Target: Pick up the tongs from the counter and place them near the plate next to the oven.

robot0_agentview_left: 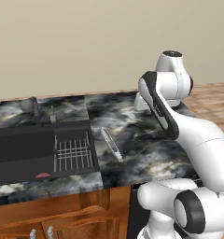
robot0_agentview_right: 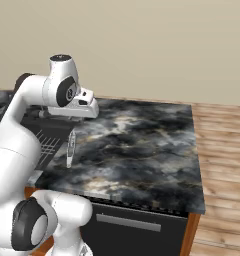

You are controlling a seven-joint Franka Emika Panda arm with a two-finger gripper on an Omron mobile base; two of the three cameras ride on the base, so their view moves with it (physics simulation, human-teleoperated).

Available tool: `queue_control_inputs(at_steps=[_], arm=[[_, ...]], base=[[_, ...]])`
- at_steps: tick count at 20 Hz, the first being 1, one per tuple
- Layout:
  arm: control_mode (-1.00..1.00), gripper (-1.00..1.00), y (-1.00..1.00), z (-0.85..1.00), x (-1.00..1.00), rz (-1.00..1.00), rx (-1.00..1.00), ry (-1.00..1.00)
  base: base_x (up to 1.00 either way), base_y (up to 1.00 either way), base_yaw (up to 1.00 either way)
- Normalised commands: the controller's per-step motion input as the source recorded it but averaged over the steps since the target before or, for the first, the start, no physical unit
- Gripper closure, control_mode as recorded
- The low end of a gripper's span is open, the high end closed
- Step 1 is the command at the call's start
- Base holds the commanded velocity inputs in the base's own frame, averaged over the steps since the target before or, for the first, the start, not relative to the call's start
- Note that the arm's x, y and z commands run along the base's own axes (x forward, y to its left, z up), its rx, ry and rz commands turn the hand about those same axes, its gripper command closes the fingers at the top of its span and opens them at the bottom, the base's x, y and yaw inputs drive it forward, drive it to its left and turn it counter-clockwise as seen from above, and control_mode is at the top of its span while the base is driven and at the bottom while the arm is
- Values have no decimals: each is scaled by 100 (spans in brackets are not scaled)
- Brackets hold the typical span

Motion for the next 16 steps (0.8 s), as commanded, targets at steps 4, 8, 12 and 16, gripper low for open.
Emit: queue_control_inputs(at_steps=[4,8,12,16], arm=[[-100,-100,9,-2,-6,0,-4,4],[-100,-100,94,-25,0,-1,-33,10],[-100,-100,85,-41,0,0,-19,-1],[-100,-100,30,-58,8,7,2,-1]], base=[[0,0,0],[0,0,0],[0,0,0],[0,0,0]])
